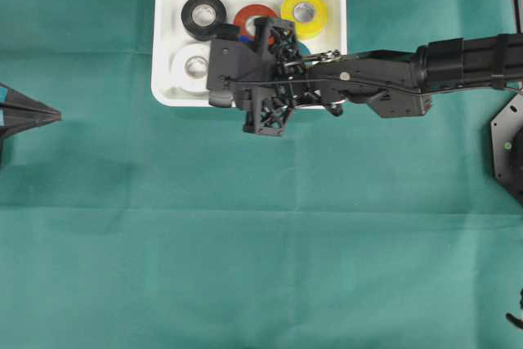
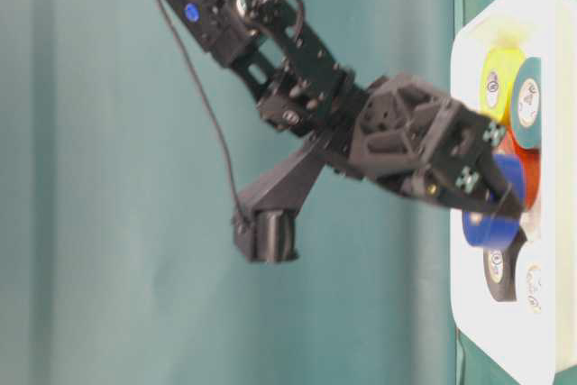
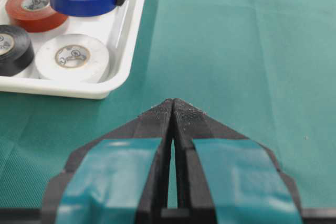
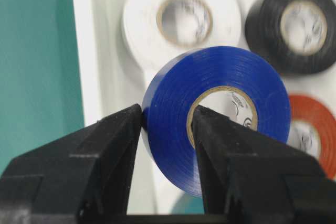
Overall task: Put the tape into the white case with the right arm.
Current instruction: 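Lift the blue roll and lower it into the tray's lower middle, then open the right gripper and retract it to the right side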
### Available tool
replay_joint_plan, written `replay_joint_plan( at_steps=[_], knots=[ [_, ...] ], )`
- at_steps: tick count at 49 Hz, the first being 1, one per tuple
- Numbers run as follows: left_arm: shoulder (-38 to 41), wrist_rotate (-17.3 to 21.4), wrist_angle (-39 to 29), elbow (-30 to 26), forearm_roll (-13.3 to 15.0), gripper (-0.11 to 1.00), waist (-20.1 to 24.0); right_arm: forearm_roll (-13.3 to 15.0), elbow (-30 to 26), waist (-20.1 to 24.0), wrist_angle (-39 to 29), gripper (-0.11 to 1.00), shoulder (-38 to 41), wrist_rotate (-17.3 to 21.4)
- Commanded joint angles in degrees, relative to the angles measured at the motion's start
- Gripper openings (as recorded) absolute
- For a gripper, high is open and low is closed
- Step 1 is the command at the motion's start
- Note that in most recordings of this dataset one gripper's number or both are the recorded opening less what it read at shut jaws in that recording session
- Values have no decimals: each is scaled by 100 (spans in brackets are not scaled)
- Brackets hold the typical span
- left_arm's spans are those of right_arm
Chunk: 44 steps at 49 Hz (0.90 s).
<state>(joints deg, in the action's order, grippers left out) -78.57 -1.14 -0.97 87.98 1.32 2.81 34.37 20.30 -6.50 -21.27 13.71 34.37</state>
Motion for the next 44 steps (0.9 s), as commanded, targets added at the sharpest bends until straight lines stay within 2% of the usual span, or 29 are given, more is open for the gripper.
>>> replay_joint_plan(
  at_steps=[1, 13, 36, 39, 44],
  knots=[
    [44, 9, 18, -62, 0, 0, 9, 18, 70, -70, 88, 3, -360, 9],
    [44, 9, 18, -70, 0, 0, 9, 18, 202, -114, 527, 3, -439, -18],
    [44, 9, 18, -62, 0, 0, 9, 18, 404, -211, 545, 3, -439, -9],
    [44, 9, 18, -62, 9, 0, 9, 18, 404, -211, 554, 10, -439, 0],
    [44, 9, 18, -62, 0, 0, 9, 18, 404, -211, 563, 35, -448, -9]
  ],
)
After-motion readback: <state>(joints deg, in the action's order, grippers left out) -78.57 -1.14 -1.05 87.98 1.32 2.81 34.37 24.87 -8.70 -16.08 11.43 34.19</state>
